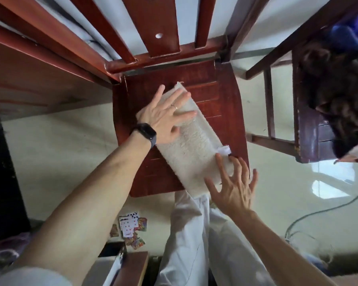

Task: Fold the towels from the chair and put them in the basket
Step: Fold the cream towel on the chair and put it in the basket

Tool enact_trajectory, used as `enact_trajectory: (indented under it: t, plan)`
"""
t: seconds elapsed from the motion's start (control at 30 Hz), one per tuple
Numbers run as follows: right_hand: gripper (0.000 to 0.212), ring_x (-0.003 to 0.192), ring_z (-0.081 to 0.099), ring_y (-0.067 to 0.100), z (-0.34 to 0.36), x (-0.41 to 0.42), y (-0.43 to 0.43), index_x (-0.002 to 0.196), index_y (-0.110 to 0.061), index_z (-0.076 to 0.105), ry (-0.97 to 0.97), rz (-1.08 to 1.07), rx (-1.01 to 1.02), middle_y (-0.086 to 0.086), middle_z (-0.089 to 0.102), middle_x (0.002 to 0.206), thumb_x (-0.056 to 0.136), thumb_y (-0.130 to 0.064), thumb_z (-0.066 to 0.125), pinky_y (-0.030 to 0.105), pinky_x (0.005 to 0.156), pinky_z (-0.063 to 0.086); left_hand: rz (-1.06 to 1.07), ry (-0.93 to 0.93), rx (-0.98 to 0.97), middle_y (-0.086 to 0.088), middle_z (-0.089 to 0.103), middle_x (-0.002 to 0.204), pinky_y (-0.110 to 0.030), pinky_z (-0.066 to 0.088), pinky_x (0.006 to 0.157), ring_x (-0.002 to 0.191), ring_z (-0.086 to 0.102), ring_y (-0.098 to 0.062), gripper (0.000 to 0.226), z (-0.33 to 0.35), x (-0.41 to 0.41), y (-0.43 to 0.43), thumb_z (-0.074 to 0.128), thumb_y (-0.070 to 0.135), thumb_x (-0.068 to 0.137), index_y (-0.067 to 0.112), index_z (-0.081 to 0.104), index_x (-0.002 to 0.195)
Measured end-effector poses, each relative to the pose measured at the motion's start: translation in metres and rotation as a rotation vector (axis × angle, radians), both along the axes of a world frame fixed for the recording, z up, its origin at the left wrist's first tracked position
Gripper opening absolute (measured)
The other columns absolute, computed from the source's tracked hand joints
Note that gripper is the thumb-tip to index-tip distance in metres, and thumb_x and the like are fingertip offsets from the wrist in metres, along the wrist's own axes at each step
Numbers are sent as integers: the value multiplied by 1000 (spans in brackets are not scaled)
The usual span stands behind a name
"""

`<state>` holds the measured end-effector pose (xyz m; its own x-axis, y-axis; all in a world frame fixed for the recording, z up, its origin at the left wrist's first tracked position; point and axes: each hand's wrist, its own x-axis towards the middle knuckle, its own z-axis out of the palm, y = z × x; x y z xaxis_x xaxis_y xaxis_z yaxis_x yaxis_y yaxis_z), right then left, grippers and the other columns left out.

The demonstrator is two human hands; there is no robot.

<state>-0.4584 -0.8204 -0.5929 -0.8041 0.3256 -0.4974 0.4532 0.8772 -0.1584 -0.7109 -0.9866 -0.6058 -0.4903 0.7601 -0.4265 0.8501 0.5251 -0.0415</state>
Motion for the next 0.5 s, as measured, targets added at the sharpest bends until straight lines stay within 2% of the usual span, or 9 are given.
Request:
enact_trajectory:
  t: [0.1, 0.17, 0.2, 0.27, 0.33, 0.37, 0.43, 0.5]
  plan:
    - [71, 129, 45, 27, 8, 23, -14, 150, -37, 38, -2, -24, -86, 4, 46, 139, 86, -63, 50, 51, 106, 35, -103, 74, -87, -4, -16, 164, -59, -17, 112, 150, -15, -25, 72, 7, 0, 49, 47, 37, 93, 46, 9, 153]
    - [63, 126, 47, 26, 11, 25, -11, 146, -37, 44, 4, -54, -126, 3, 48, 136, 87, -59, 50, 50, 104, 37, 52, 49, 5, -2, -10, 165, -58, -14, 114, 152, -8, -24, 75, 10, 20, 62, 55, 25, 90, 44, 18, 152]
    - [58, 125, 48, 26, 13, 24, -7, 141, -36, 48, 17, -86, -129, 3, 49, 135, 87, -57, 51, 50, 103, 38, 200, 4, 108, -1, -3, 165, -58, -8, 116, 152, 1, -24, 73, 13, 36, 62, 54, 23, 89, 43, 23, 152]
    - [50, 121, 51, 27, 15, 21, 1, 133, -29, 55, 33, -171, -130, 4, 52, 132, 88, -51, 56, 49, 99, 40, 594, -51, 329, -6, 16, 162, -57, 18, 117, 146, 26, -28, 64, 19, 78, 50, 52, 25, 88, 36, 34, 148]
    - [48, 114, 55, 28, 14, 15, 12, 130, -22, 53, -33, -289, -208, 5, 56, 125, 89, -46, 62, 47, 93, 46, 1024, -52, 480, -12, 35, 149, -49, 41, 103, 127, 47, -31, 59, 20, 126, 30, 58, 26, 84, 24, 44, 141]
    - [47, 109, 57, 28, 11, 12, 16, 128, -20, 53, -74, -342, -265, 6, 58, 122, 89, -44, 63, 44, 90, 48, 1229, -52, 523, -14, 43, 141, -46, 45, 96, 119, 51, -32, 56, 18, 150, 20, 61, 25, 82, 17, 48, 136]
    - [40, 101, 61, 26, 4, 7, 21, 118, -18, 55, -134, -405, -378, 5, 64, 112, 88, -42, 66, 38, 85, 50, 1560, -130, 543, -17, 54, 125, -44, 44, 95, 115, 51, -35, 50, 16, 189, 5, 64, 30, 83, 8, 52, 127]
    - [33, 91, 60, 23, -1, 3, 22, 110, -16, 58, -170, -469, -447, 2, 67, 103, 88, -39, 67, 33, 78, 47, 1744, -291, 525, -12, 58, 110, -40, 46, 93, 110, 54, -33, 43, 13, 216, -5, 61, 36, 89, 4, 57, 117]
